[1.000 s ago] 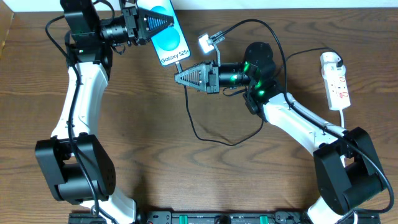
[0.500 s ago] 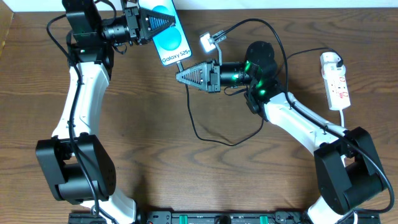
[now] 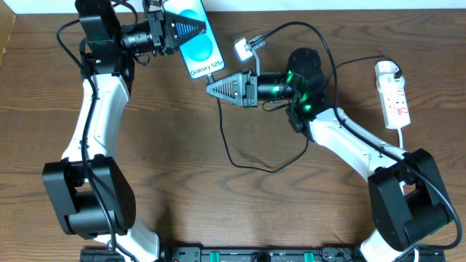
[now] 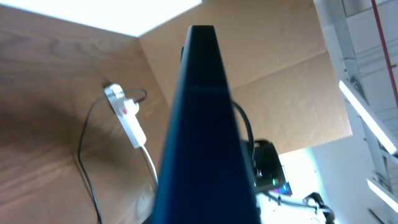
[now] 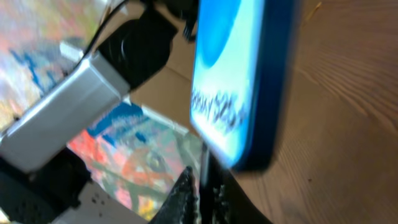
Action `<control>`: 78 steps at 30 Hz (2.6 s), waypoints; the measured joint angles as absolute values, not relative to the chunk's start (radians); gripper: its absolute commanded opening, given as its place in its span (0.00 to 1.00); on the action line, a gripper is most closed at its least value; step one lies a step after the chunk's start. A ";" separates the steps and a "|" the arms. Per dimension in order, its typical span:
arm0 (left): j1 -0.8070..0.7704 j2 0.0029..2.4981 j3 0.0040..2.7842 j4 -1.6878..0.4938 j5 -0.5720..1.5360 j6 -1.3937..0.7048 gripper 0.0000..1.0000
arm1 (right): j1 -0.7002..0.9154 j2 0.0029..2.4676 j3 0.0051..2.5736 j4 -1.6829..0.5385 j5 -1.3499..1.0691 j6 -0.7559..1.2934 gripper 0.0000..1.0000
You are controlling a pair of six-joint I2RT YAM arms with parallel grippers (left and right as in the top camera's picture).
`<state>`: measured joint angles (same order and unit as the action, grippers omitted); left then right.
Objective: Plug charger to phone and switch on socket
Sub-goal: 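Push the USB-C plug into the phone's port with the right gripper, then open the right gripper and pull it back from the plug, then lower the phone onto the table with the left gripper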
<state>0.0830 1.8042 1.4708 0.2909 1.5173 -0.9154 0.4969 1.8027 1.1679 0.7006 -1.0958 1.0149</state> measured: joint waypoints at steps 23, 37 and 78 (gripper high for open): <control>0.143 1.805 1.445 0.018 1.320 -0.897 0.07 | 0.218 1.800 1.186 -0.251 -0.846 0.619 0.42; -0.017 1.806 1.447 -0.652 0.996 -0.399 0.07 | 0.259 1.733 1.494 -0.892 -0.387 0.229 0.48; -0.122 2.175 1.449 -0.684 0.798 -0.183 0.28 | 0.316 1.733 1.494 -0.922 -0.369 0.221 0.49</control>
